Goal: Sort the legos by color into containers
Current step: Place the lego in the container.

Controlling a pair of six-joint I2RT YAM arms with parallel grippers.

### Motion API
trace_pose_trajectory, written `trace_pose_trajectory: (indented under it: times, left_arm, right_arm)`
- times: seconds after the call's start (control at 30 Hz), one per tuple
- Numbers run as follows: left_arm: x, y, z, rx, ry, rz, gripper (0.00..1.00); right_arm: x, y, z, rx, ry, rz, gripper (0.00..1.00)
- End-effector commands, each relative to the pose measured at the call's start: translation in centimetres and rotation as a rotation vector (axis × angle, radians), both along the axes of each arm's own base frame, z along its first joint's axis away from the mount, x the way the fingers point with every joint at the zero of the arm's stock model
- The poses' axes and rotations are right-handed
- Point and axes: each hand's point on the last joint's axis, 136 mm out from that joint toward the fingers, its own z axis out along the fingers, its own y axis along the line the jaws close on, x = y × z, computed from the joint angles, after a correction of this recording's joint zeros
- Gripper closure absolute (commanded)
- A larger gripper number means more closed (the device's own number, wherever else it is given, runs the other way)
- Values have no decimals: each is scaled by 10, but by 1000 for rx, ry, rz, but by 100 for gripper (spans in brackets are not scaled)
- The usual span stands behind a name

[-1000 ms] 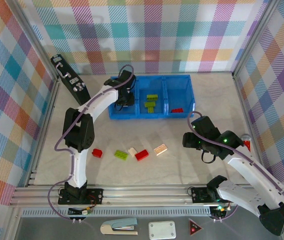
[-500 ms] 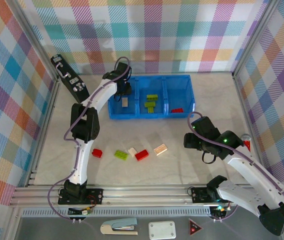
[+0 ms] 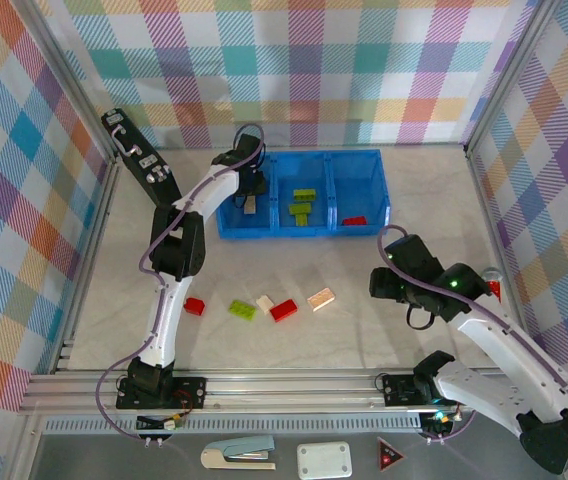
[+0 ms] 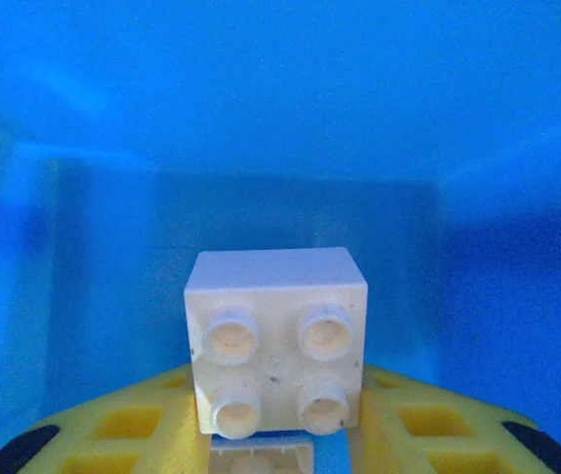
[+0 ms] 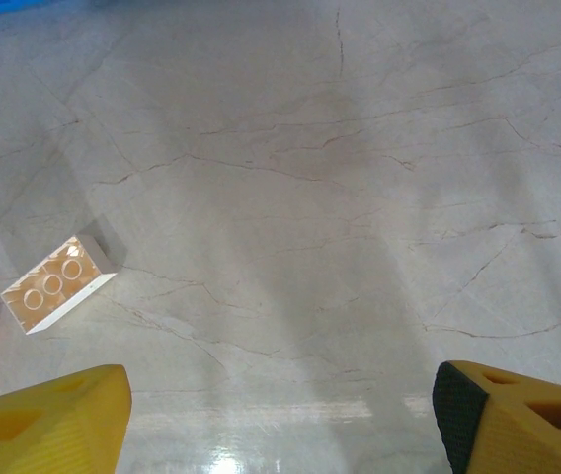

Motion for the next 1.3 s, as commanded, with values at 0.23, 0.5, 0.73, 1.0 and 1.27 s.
trace_pose_trajectory:
  times: [0.23,0.5,0.73,1.0,1.27]
  left_arm:
    - [-1,4,6,-5,-22,5,56]
    - [-13,6,33,-23,-45,-2,55]
    - [-36,6,54,-59,-20,-22,55]
    - [-74,9,77,-102,8,-49,55]
    - [-117,18,105,-96,43,-100,54]
  right_arm:
    - [-2,-2,8,7,-10,-13,19]
    - [0,2,10,20,-20,-3,19]
    - [6,12,4,29,-4,32,19]
    - [19,29,-6,34,28,78,19]
    - [29,46,-21,37,73,131,19]
